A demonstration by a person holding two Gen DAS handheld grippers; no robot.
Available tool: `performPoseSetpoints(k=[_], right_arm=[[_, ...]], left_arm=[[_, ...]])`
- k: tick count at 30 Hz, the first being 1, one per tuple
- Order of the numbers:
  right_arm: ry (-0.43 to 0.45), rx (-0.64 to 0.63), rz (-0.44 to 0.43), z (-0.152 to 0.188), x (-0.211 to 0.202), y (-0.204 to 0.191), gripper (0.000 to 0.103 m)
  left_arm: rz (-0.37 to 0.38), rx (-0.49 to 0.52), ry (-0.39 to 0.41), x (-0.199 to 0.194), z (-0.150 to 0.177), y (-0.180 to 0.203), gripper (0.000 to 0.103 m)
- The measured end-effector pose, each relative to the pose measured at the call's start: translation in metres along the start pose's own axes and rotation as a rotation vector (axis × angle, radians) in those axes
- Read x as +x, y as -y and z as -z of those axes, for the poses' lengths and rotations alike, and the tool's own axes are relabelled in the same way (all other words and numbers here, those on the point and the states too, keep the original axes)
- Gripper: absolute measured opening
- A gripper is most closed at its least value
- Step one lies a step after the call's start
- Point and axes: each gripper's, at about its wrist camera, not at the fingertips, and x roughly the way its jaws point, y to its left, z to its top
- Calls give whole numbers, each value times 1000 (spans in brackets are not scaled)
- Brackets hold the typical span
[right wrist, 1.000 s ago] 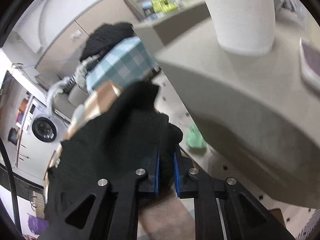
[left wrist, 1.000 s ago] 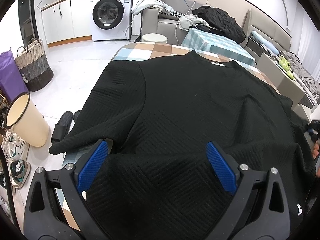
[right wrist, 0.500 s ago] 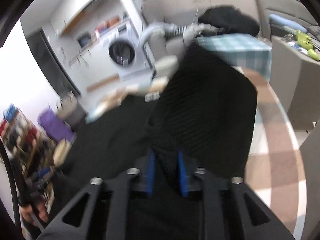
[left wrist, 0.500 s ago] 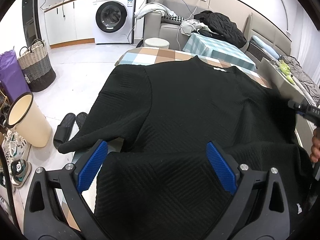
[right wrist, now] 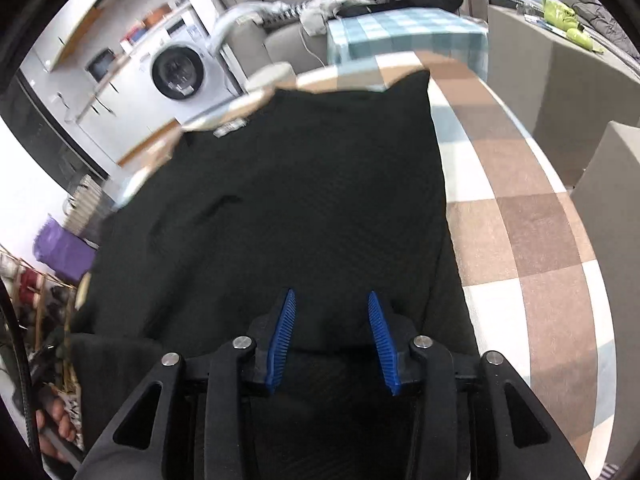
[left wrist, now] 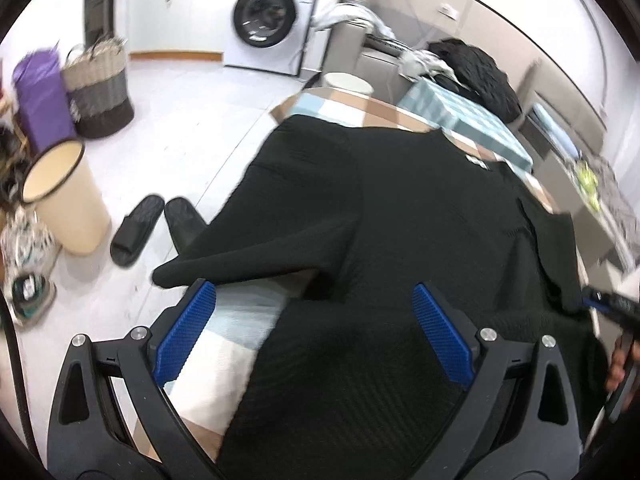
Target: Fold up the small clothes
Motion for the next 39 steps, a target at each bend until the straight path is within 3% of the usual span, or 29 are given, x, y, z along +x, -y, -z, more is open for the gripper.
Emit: performPoseSetpoints(k=[3,6,8,12,19,24,25,26,27,29,32,35,39], right_arm=[[47,10,-38,8,-22,-3,52],[73,30,-68,17,-37,-3,53],[78,60,-90,22,-40,-1,53],[79,91,-97,30,-44,3,54],[76,122,-71,35,-43,5,54],[83,141,-71,39,-44,6,54],[84,144,-69,40,-44,7,54],[85,147,-64,42,-45,7,54],[84,151,-63,42,-45,8,54],[86,162,-60,44,-46,11,54],[94,180,-57,46,-48,14,54],[103,196,-57,48,-52,18,54],[119,216,-55,52,-60,24,54]], left_arm=[[1,-78,-2,0,-3,-26,96],[20,-168,-22,2,-7,-52,79],[80,-253,-46,3,-6,-71,67],[148,-382,-97,11,-2,-100,66],[115,-474,-103,26,1,-128,67],[105,-476,-109,44,-5,-127,67],[108,-473,-101,48,-8,-125,59],[98,-464,-87,50,-11,-123,41],[64,-446,-70,52,-13,-122,33],[60,-436,-48,51,-19,-119,4],[37,-404,17,44,-30,-113,4],[0,-305,87,32,-46,-86,4],[49,-133,177,15,-73,-20,4]])
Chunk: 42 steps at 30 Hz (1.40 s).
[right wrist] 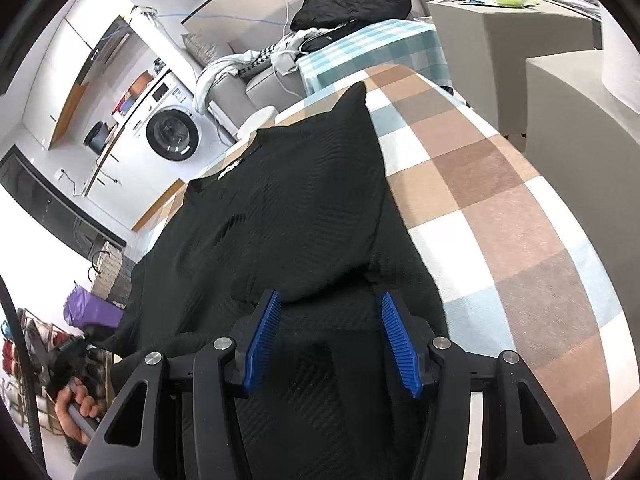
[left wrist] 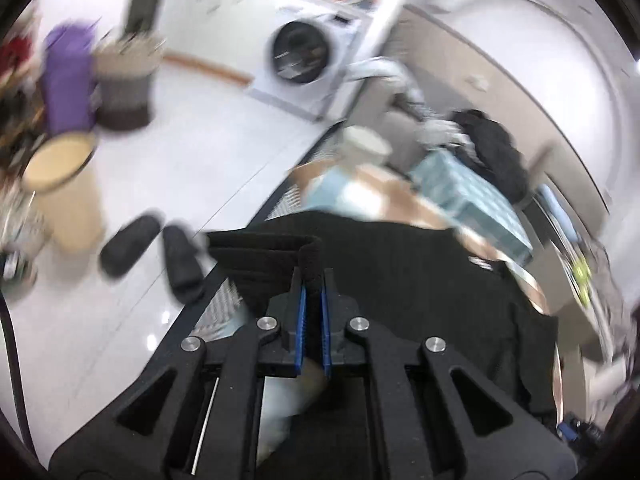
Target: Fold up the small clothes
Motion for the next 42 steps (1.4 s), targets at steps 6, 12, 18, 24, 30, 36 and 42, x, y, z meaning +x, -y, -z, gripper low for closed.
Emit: performPoseSetpoints(k=[6,12,18,24,30,36,42], right_arm=[[23,17,2,1,-11,6,54],[19,17,4,2,-14,10,54],[9,12,6,3,-13,13,54],[-5,-10,-2,7,-17,11,54],[1,-116,25,16,-34,6,66],[-11,-191,29,36,-52,13,68],[-30,-229,3,62,-61,26,68]], left_arm=[[338,295,-103,11,21,126,6],[266,373,-270,42,54,146,49],[216,299,-270,42,53,106,49],[157,286,-221,17,56,65,57],[86,338,-151,-25,71,37,76],[49,340,-141,-53,92,10,84],[30,351,-138,-75,123,-20,84]])
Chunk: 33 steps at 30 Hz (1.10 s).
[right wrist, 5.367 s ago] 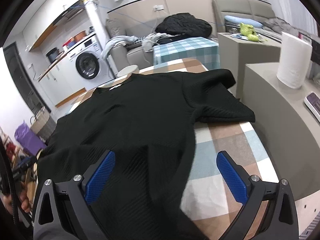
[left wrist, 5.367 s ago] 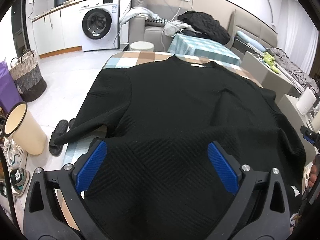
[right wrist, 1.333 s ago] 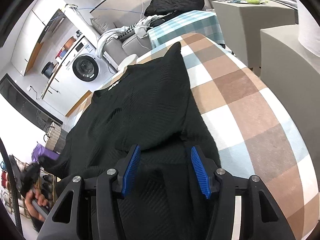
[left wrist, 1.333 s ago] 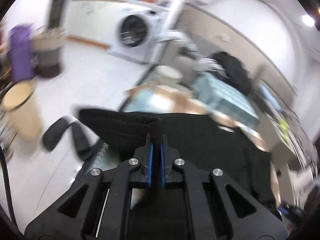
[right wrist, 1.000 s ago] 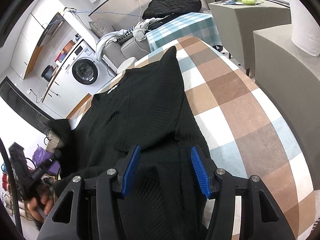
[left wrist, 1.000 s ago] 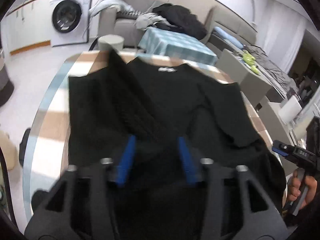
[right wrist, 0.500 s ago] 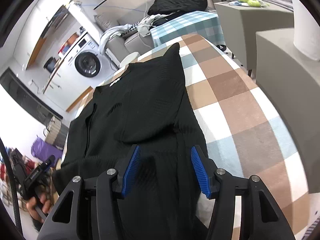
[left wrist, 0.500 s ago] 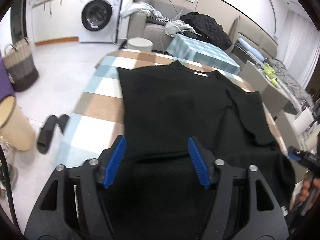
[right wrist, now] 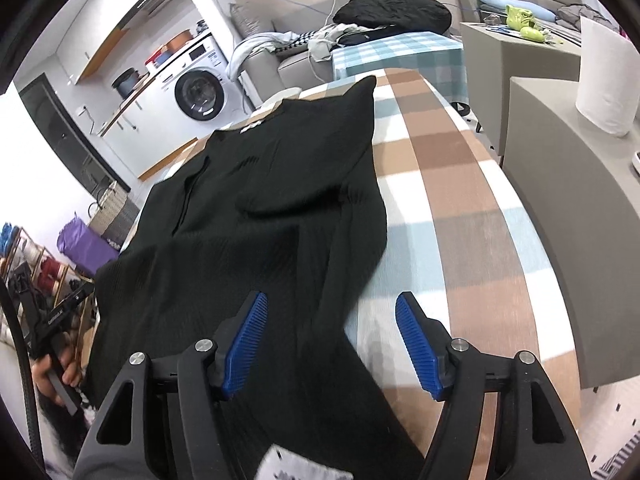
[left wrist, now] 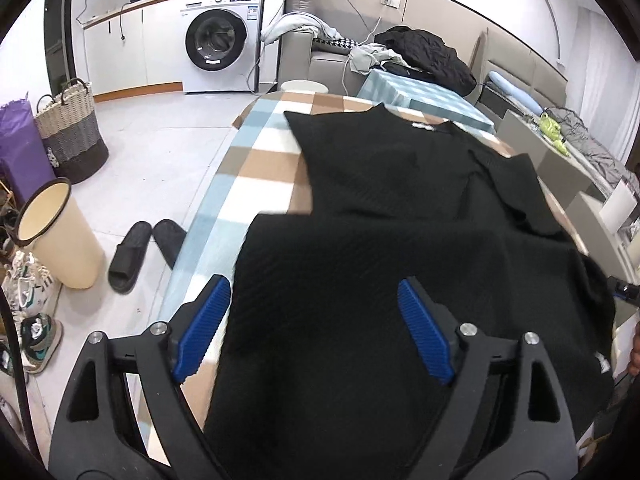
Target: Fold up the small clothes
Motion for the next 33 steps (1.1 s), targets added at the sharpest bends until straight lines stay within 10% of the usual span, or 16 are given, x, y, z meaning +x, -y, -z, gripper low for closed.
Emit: performPoseSetpoints(k=[20,24,33], right_arm=[[7,-39,45,31,3,3,62],[37,83,226,17,5,38,62],[7,48,21,26,1,40,62]], left_arm=[[10,-29,47,-48,30,-11,84],[4,-22,47,-48,27,-9,84],[23,-61,-45,-18,22,-16,84]])
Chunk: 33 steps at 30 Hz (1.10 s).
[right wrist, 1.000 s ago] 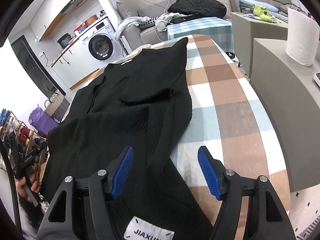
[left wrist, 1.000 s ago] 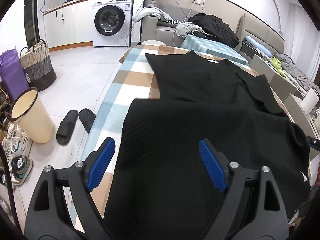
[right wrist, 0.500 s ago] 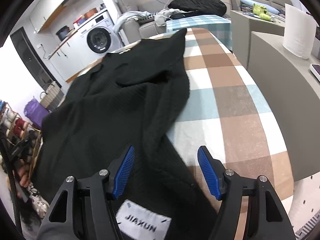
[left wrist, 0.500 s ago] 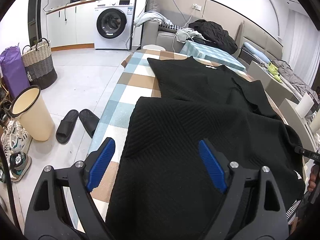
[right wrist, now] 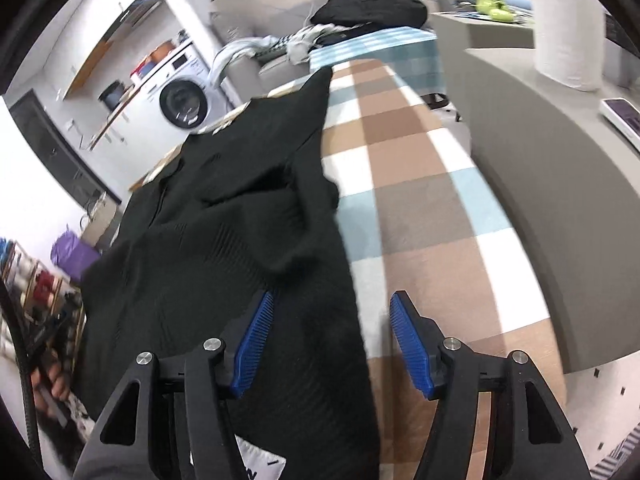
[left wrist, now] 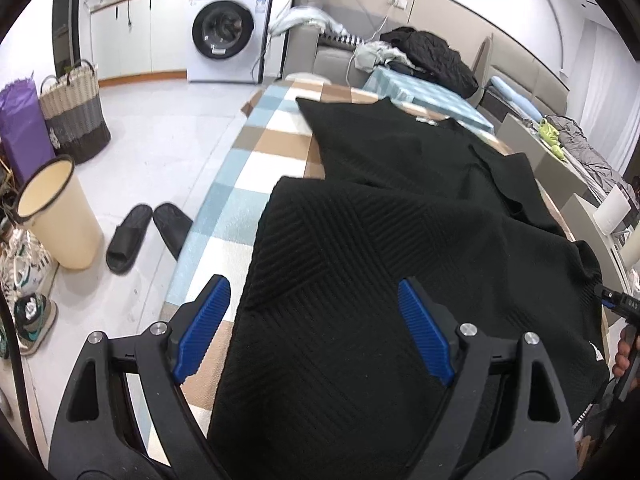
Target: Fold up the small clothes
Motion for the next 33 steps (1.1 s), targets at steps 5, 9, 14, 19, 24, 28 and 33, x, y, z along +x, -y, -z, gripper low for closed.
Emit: performPoseSetpoints(k=[5,9,14,19,24,28,33], right_arm=[[-8,-45,-45,3,4,-12,62],[-20,-65,-47,4,8,-16,62],[-23,-76,-47,2,13,-15,62],[-22,-86,-51,2,14,-17,61],[7,-118,-56,2,16,-21,23],[112,-133,-63,1,3,-21,6],[229,-109,-109,-2,-20,-15,5]], left_arm=[[14,-34,-54,24,-9,-6,84],[-3,-27,-97,45,-17,-7,84],[13,-38,-104,63,-26,-6,82],[20,-24,-86,72,-33,1,43],[44,-10,-61,72,-30,3,5],[60,12,4,54,-24,5,3],[90,19,71,25,-18,7,3]])
